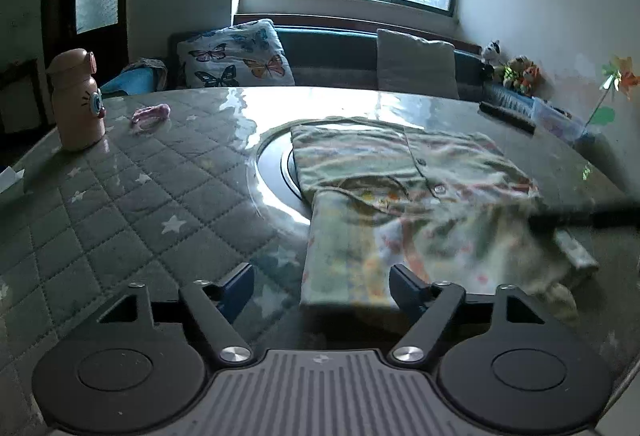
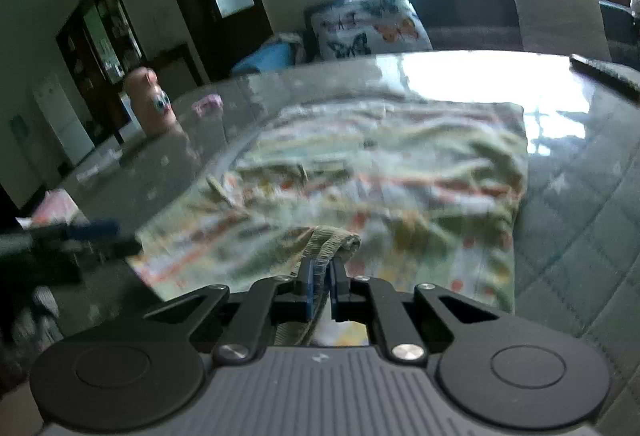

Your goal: Fold clothes

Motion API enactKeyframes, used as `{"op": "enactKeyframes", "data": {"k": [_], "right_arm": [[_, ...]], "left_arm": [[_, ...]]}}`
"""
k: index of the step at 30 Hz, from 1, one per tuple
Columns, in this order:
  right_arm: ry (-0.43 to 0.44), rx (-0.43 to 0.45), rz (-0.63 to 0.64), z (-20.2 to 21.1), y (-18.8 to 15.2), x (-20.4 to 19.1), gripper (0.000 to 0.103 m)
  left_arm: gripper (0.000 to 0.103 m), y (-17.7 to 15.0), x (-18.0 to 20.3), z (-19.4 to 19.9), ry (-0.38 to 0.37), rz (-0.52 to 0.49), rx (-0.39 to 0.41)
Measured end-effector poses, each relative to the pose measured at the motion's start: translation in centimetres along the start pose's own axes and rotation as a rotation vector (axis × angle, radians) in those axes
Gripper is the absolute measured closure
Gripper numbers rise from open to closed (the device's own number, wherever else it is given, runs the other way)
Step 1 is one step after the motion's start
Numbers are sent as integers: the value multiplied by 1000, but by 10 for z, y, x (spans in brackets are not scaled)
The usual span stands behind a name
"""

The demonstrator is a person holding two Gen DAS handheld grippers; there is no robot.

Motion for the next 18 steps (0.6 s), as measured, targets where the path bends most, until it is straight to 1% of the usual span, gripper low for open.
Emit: {"op": "enactKeyframes", "data": {"k": [2,6,10,11,14,16,18], "right_arm": [[4,31,15,7,13,-5,96],[5,102,51,23,42,-13,96],[-21,159,83,35,60,-15,96],[-39,166,81,36,62,-12,96],[-96,150,69,29,54,3,96],[-116,120,46,19,43,15,96],[-156,84,41,8,30,26,96]], "left_arm": [[24,-4,2,1,-1,-20,-2],[24,-8,7,-3,29,-65,5],[24,-10,8,-7,62,-98,14],[24,-11,8,-8,71,-106,14],[24,-14,7,-11,81,-124,8],[24,-15,6,-13,94,-146,5],[24,-17,6,-13,109,-166,5]]}}
Point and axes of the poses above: each gripper's, at about its wrist camera, not at the fingertips, and z roughly against the way its jaws point, x to its right, y to its top, the point moved 7 cm from there along -z, roughly the way its jaws point, and after that the axes turned 10 degrees about y, right-handed, at the moved point
